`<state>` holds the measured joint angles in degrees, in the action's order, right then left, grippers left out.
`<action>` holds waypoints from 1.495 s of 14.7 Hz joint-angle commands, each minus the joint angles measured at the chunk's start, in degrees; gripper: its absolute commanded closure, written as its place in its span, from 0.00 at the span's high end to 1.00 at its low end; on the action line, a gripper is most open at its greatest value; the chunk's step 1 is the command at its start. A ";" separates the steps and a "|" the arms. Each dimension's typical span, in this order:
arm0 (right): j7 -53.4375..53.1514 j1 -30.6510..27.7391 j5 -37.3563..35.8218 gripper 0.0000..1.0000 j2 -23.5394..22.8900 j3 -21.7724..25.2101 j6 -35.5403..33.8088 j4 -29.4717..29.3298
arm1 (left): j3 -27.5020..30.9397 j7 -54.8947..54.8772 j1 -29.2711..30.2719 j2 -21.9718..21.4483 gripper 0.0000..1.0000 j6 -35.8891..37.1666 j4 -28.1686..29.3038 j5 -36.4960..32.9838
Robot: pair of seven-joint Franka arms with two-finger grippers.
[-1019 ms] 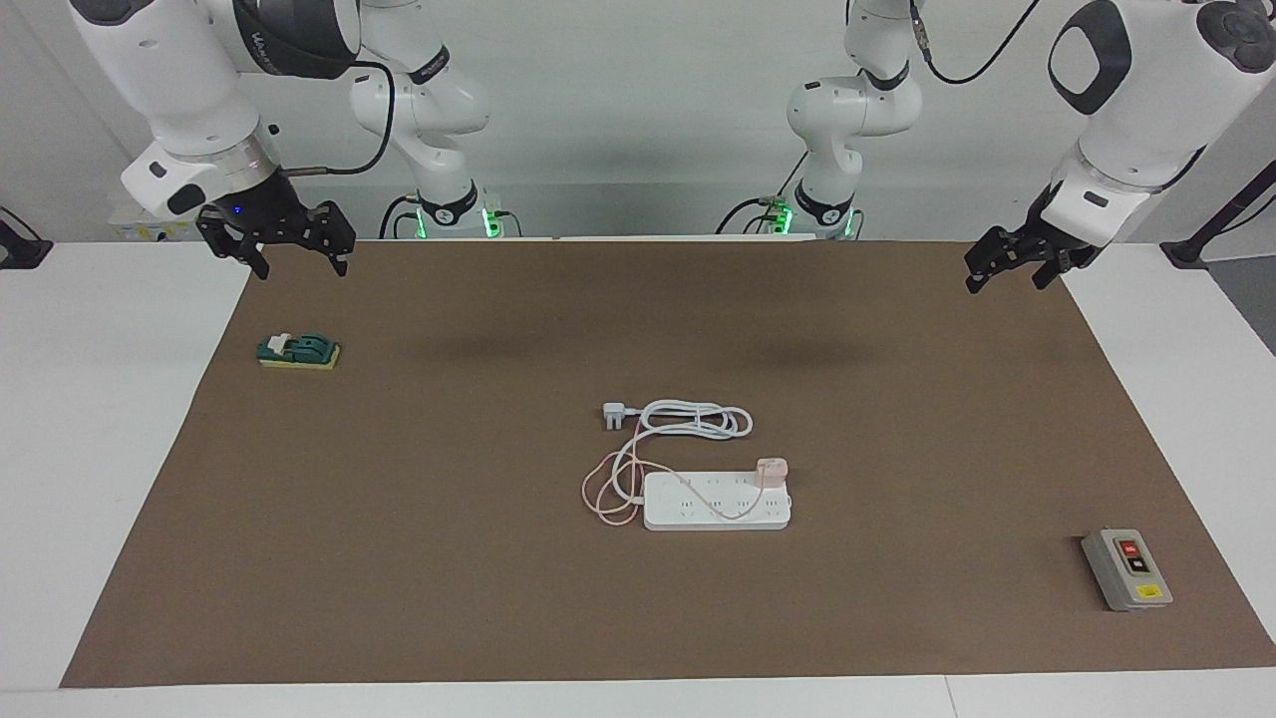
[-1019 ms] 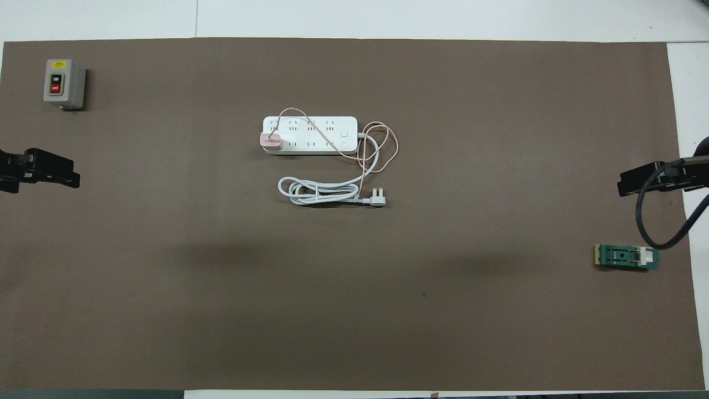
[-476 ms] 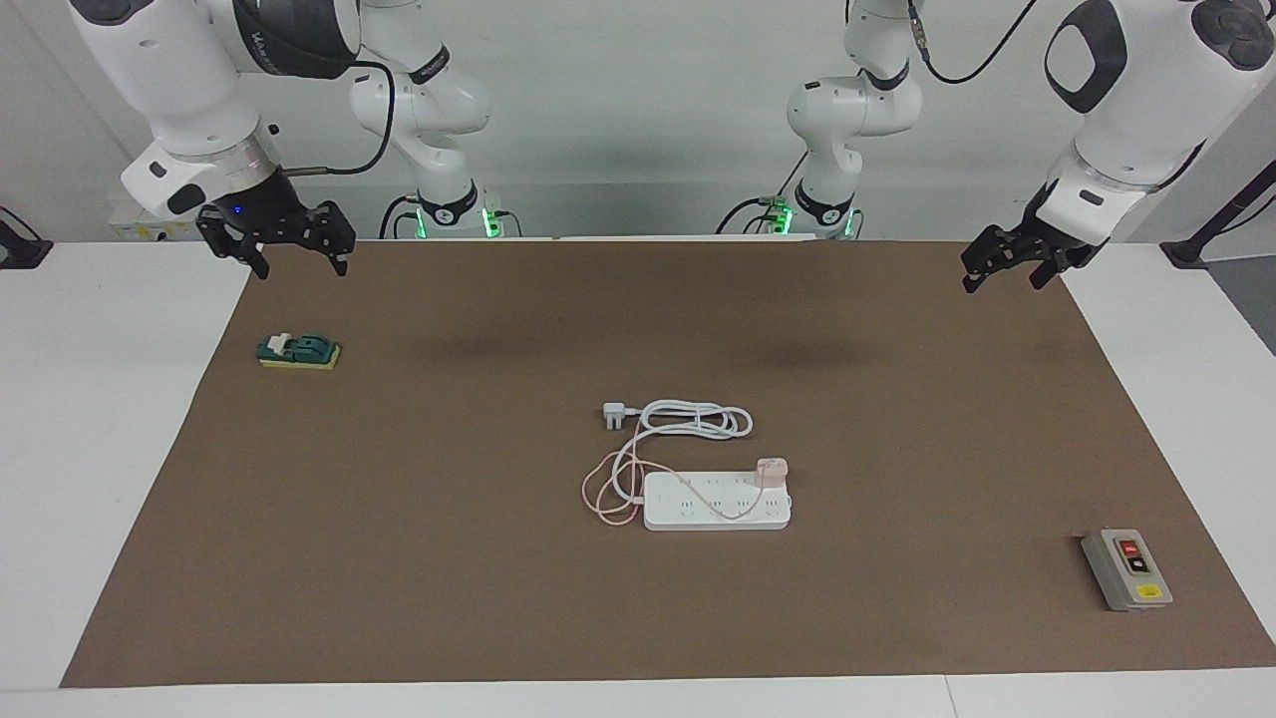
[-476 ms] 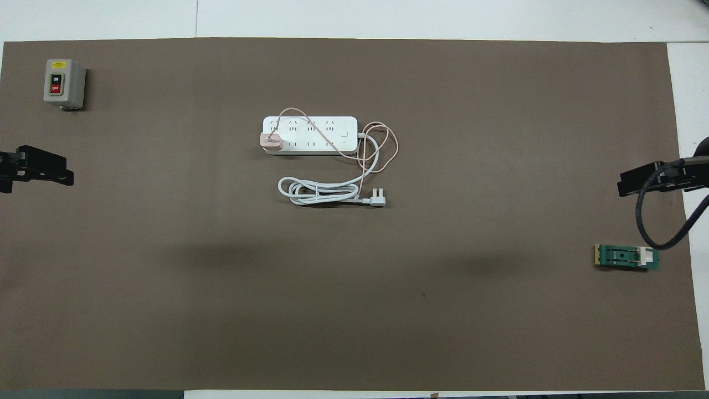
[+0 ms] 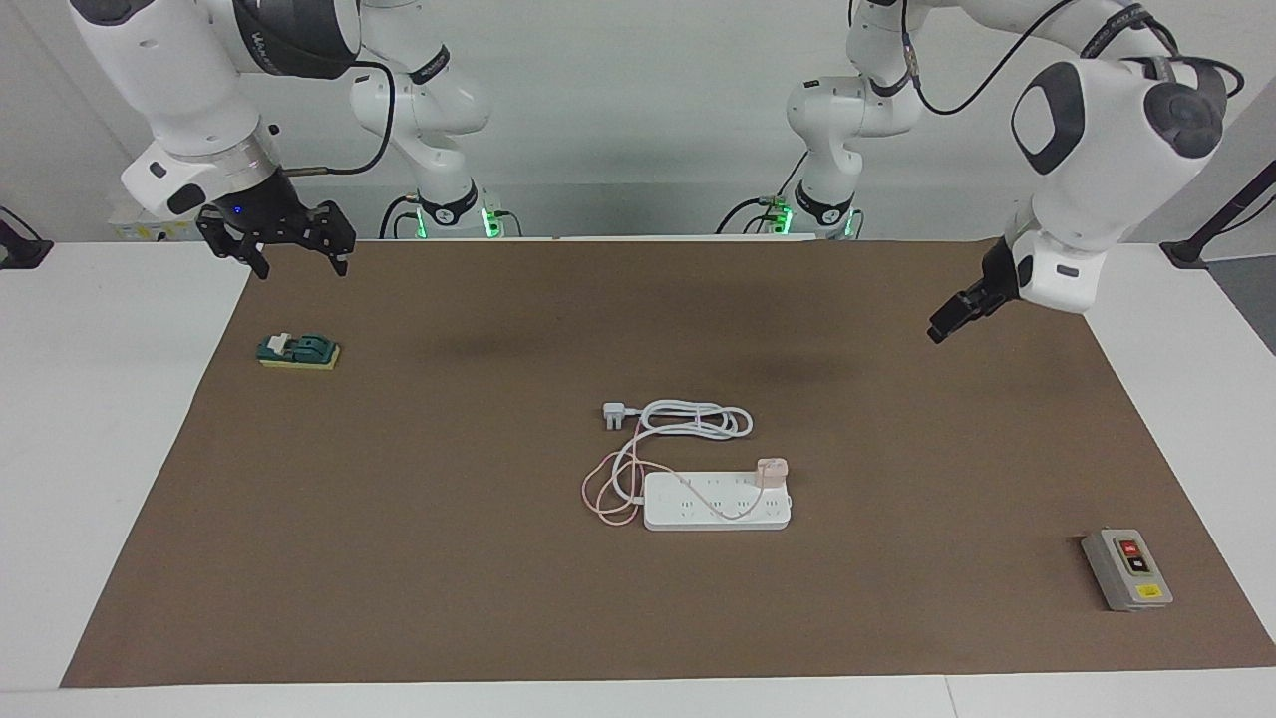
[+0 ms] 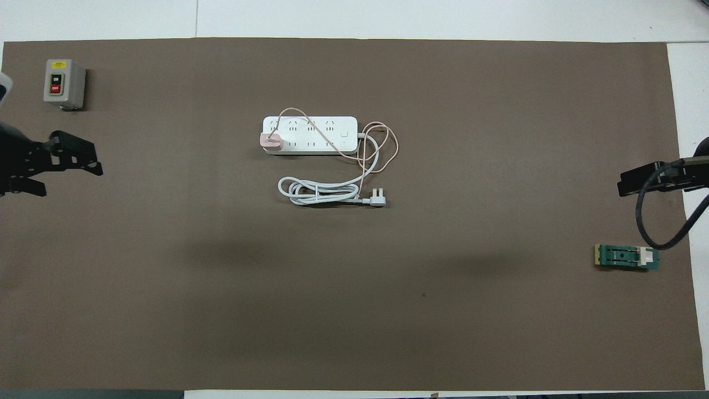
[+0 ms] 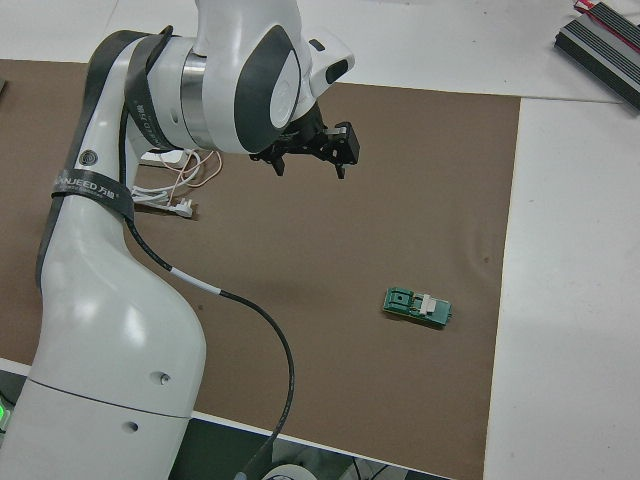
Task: Unplug charger and place it aside
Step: 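Reach the left gripper to the pink charger while the right gripper approaches the strip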
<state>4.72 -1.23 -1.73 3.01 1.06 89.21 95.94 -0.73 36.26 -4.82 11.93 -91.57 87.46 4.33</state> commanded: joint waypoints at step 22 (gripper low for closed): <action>-51.09 20.29 21.92 1.00 -8.18 -0.89 22.38 12.34 | 1.70 59.45 -16.80 19.63 1.00 -25.15 -1.95 2.17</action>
<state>-40.04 16.72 16.21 -2.55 -0.09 107.49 108.54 0.09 94.73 -20.53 35.46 -114.81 79.99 7.49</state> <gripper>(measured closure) 0.000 0.000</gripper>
